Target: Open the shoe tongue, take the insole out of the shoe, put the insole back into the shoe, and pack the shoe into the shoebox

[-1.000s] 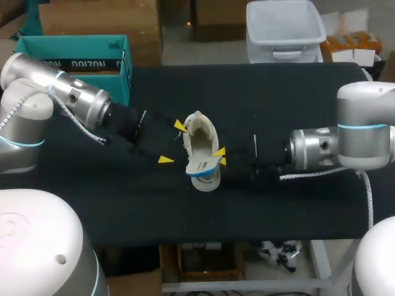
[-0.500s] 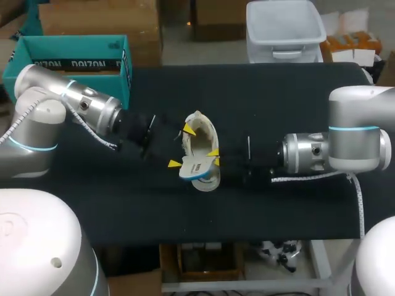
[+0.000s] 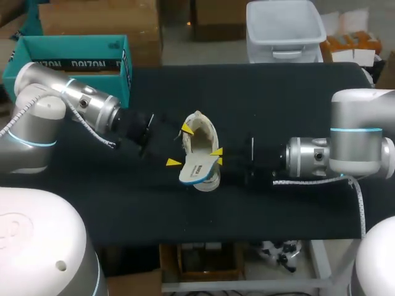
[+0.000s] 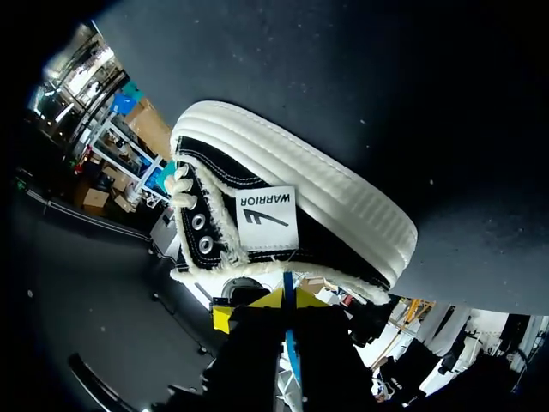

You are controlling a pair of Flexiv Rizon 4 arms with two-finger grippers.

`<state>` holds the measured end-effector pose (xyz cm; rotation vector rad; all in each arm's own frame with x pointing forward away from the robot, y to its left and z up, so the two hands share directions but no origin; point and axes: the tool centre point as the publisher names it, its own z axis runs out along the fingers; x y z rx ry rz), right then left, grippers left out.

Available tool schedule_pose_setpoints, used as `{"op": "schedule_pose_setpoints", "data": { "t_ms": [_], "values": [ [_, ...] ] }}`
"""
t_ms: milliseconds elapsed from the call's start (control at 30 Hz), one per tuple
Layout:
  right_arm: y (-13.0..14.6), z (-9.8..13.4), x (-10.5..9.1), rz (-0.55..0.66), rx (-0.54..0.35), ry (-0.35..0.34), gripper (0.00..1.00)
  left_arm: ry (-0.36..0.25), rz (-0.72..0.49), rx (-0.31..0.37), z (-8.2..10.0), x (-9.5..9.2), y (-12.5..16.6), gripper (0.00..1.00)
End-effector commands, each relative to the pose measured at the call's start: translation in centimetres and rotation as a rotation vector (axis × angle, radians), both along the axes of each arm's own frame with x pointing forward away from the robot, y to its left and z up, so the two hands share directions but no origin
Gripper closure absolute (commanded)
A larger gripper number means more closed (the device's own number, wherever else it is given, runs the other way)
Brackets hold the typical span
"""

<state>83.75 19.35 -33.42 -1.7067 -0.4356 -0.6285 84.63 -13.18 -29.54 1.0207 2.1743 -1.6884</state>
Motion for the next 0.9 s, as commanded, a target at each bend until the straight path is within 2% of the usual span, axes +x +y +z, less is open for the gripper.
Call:
{"op": "schedule_pose_setpoints", "data": {
  "t_ms": [33,167,200,300,367,600,700,733,767,800,833,900],
  "values": [
    [-0.2,0.2,-0.5,-0.010,0.005,-0.007,1.00,0.000,-0.001,-0.001,-0.3,0.0,-0.1,0.10],
    [-0.3,0.1,-0.2,-0.006,0.010,-0.006,1.00,-0.005,-0.011,0.011,-0.6,-0.2,-0.7,0.12],
    [-0.3,0.1,-0.1,-0.002,0.015,-0.005,1.00,-0.009,-0.013,0.014,-0.7,-0.2,-0.8,0.16],
    [-0.3,-0.1,0.0,0.003,0.020,0.001,1.00,-0.015,-0.009,0.023,-1.1,-0.1,-1.2,0.31],
    [-0.3,-0.1,0.1,0.007,0.024,0.001,1.00,-0.022,-0.001,0.029,-1.3,0.0,-1.5,0.50],
    [-0.1,-0.3,0.5,0.016,0.032,0.005,1.00,-0.023,0.007,0.037,-2.1,0.3,-2.0,0.52],
    [-0.1,-0.4,0.6,0.017,0.033,0.006,1.00,-0.020,0.002,0.036,-2.2,0.3,-2.1,0.57],
    [-0.1,-0.5,0.7,0.019,0.033,0.008,1.00,-0.019,-0.001,0.037,-2.3,0.3,-2.1,0.61],
    [-0.1,-0.5,0.7,0.020,0.033,0.009,1.00,-0.021,-0.005,0.040,-2.3,0.3,-2.2,0.73],
    [0.0,-0.5,0.8,0.023,0.033,0.012,1.00,-0.022,-0.011,0.045,-2.4,0.3,-2.3,0.93],
    [0.0,-0.5,0.8,0.025,0.032,0.014,1.00,-0.024,-0.015,0.047,-2.4,0.4,-2.4,1.00],
    [0.0,-0.5,0.9,0.029,0.029,0.019,1.00,-0.036,-0.023,0.056,-2.4,0.5,-2.5,1.00]
  ]
}}
